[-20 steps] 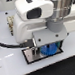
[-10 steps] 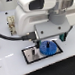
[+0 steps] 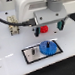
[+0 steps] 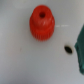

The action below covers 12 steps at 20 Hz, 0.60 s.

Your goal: Insert the blue gear onto the right peg, followed by the red gear

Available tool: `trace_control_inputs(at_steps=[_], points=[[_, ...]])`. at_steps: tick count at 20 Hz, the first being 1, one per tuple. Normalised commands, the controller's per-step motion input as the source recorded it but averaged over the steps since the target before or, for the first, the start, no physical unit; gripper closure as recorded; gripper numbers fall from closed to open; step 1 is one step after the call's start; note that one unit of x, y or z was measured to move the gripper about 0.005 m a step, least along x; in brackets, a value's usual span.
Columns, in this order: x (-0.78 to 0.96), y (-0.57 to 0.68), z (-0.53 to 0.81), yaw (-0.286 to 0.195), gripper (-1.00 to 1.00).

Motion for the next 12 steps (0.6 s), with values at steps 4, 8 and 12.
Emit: trace_control_inputs(at_steps=[4,8,12], points=[[-0.53,0.13,-0.17,0.0,-1.0],[-0.44,0.06,-0.32,0.0,-1.0],[-0.43,0.06,-0.36,0.0,-1.0]])
